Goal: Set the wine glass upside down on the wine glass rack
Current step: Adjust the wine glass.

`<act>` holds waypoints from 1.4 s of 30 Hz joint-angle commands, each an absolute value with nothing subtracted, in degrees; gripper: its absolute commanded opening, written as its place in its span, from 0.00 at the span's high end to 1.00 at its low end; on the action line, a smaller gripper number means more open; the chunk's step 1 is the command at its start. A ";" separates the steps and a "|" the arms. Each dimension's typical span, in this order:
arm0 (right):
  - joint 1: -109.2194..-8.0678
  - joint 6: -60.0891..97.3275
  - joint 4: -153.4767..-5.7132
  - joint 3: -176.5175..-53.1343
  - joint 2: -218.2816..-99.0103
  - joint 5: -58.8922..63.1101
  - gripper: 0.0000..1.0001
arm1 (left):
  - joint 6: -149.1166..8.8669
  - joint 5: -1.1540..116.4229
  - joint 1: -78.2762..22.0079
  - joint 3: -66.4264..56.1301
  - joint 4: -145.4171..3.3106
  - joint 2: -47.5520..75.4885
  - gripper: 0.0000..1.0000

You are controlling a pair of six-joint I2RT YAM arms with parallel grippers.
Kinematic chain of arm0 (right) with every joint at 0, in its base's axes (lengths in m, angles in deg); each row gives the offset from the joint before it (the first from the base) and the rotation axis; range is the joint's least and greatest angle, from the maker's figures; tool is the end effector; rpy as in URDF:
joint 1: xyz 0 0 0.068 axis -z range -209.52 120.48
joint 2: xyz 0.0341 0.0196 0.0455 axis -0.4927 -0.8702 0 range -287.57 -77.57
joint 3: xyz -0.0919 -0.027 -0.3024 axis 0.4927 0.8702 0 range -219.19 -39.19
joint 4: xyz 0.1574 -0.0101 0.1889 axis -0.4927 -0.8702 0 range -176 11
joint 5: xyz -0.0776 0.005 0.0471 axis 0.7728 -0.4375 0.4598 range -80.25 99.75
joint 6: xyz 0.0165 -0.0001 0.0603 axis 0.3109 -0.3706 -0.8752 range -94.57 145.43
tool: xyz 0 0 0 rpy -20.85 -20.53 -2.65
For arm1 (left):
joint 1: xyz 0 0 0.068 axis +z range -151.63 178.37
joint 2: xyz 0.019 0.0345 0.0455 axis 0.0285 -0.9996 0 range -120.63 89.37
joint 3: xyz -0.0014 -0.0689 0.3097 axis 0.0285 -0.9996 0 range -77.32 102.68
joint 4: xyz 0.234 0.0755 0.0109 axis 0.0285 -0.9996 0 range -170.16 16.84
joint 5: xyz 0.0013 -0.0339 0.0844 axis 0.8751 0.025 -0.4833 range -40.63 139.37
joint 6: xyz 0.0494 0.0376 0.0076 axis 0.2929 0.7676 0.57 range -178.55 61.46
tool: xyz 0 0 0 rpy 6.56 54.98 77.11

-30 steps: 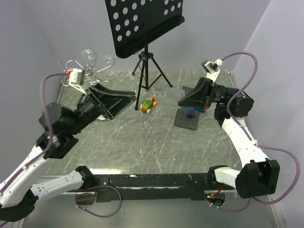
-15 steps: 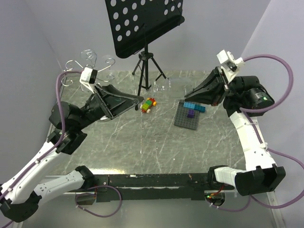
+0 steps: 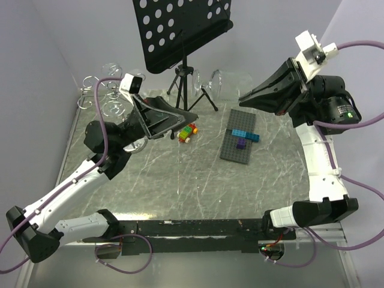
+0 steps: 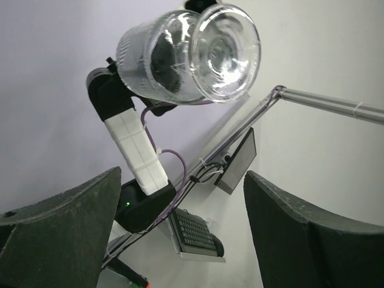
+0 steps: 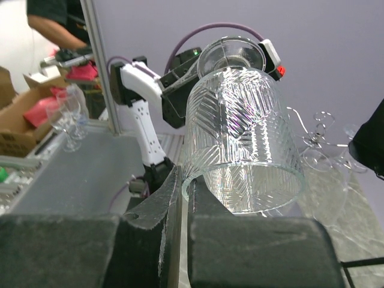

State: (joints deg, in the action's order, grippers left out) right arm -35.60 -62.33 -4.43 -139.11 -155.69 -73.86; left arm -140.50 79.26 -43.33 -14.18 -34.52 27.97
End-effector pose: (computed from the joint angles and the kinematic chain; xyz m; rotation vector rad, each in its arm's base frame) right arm 0.1317 0.0616 0.6359 -1.2638 0.9620 1.2347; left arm 0.1233 -0.1417 0.5270 0.2108 1.2132 -2.1675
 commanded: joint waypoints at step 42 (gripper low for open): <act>-45.25 -68.26 13.46 -130.51 -150.51 -66.63 1.00 | -159.79 85.58 -40.92 -8.67 -9.70 21.08 0.51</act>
State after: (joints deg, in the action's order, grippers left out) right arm -44.41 -69.68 -4.22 -130.46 -150.99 -71.72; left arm -158.09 84.16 -40.97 -10.77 -13.80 21.76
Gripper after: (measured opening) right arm 0.045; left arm 0.516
